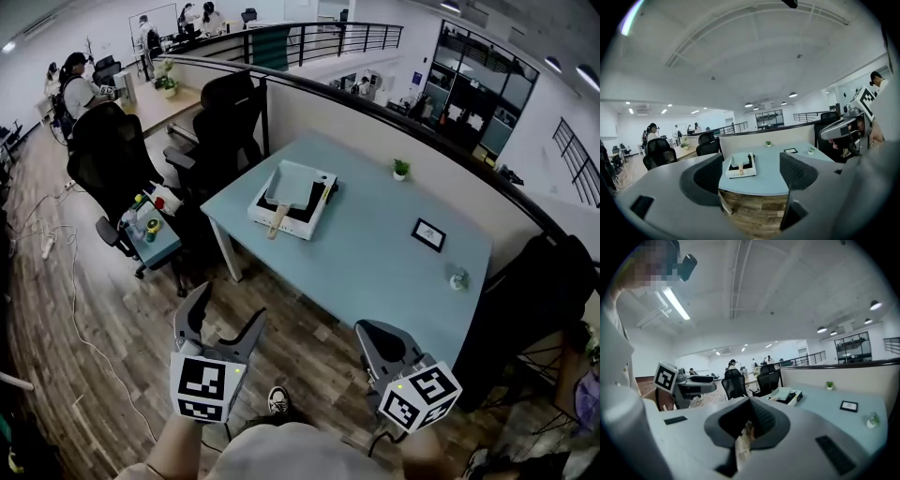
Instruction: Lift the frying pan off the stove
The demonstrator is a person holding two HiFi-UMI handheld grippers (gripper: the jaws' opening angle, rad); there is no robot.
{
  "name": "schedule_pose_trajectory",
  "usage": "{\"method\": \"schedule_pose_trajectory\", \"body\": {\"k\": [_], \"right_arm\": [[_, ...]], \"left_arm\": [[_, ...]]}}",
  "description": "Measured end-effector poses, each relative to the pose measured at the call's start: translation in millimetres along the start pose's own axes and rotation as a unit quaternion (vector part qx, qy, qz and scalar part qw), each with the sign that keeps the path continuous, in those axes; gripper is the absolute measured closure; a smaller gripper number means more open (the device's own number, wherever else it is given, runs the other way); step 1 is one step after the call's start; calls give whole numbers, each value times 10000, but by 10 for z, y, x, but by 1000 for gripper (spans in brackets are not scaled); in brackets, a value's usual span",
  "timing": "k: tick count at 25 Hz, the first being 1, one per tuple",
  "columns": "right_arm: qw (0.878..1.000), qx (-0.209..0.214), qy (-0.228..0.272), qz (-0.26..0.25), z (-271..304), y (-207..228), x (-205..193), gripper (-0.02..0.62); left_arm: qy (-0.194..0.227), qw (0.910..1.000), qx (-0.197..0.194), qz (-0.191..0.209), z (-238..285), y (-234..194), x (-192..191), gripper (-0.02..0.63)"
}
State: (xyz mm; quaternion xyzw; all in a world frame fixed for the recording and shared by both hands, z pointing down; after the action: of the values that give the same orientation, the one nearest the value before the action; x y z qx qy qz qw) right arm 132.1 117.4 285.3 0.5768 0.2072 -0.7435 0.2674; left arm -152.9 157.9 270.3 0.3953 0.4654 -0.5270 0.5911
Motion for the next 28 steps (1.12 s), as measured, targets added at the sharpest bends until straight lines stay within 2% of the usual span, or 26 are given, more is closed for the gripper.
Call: {"method": "schedule_pose_trajectory", "body": {"k": [9, 14, 20, 28], "right_arm": [[9992, -160, -356, 46, 828, 166, -83, 591], [9970, -236, -681, 271, 1108, 244, -211, 591], [9941, -404, -882, 482, 1395, 498, -335, 591], [9917, -352, -1126, 514, 1945, 1001, -431, 591]], "left_arm": [[-230, 9995, -227, -4, 652, -581, -50, 227], [-242, 9980, -526, -236, 873, -720, -98, 225], [-511, 9969, -520, -280, 1261, -829, -183, 225], [-796, 9948, -514, -382, 1958, -983, -214, 225]]}}
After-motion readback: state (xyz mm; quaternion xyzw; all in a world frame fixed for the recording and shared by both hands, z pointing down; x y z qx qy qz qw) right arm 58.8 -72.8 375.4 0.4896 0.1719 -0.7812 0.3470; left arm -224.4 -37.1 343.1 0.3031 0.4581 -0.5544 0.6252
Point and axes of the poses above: the fingertips, and each gripper's own axes: z forward along the fingers, y to its right, x out of its top, the point moved 10 cm from there along -z, backward along the fingers, and after that the axes turned 11 degrees about -z, right-handed, at the moved point
